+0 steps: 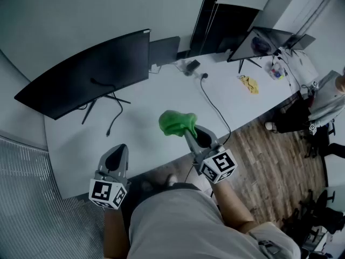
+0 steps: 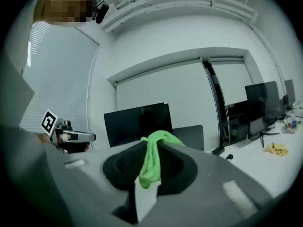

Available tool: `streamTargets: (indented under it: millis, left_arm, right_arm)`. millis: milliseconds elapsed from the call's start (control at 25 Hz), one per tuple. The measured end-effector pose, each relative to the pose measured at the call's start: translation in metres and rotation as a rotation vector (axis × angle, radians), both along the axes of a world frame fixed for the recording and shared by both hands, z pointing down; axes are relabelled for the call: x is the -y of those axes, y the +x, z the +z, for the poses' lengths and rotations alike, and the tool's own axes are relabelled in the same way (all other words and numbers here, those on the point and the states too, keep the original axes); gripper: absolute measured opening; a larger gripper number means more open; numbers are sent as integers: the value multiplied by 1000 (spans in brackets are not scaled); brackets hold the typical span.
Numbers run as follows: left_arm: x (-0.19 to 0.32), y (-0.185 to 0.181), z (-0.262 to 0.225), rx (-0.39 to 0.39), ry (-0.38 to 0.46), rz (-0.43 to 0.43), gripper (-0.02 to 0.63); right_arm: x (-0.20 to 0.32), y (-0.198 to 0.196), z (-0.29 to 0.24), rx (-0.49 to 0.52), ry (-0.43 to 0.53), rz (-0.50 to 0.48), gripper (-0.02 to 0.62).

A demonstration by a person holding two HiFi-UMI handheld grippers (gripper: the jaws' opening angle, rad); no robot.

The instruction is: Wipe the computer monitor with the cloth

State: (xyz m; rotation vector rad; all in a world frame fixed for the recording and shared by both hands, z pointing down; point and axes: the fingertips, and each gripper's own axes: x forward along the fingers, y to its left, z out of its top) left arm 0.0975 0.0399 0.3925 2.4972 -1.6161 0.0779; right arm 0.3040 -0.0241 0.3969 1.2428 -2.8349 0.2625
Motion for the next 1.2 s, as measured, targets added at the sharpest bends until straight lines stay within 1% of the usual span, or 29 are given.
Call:
streamTargets:
  millis: [240, 480, 600, 680, 800, 960, 1200]
  left_arm:
    - [1, -18, 1, -17, -2, 2, 9]
    - [3, -46, 8, -35, -15, 12, 9]
    - [5, -54, 15, -44, -23, 34, 9]
    - [10, -57, 19, -48, -31, 38, 9]
    - [20, -57, 21, -53, -36, 36, 9]
    - [45, -53, 22, -52, -37, 17, 9]
    - [101, -39, 17, -38, -38, -43, 9]
  right_arm:
    - [1, -15, 1, -15, 0, 9, 61]
    - [6, -32, 3, -7, -19, 42, 61]
    - [11, -37, 0, -30, -2, 58, 60]
    - [18, -39, -5, -28, 6, 68, 60]
    - [33, -37, -15, -1, 16, 70, 60]
    - [63, -32, -21, -16, 50, 56, 60]
    - [126, -26, -22, 2, 51, -20, 60]
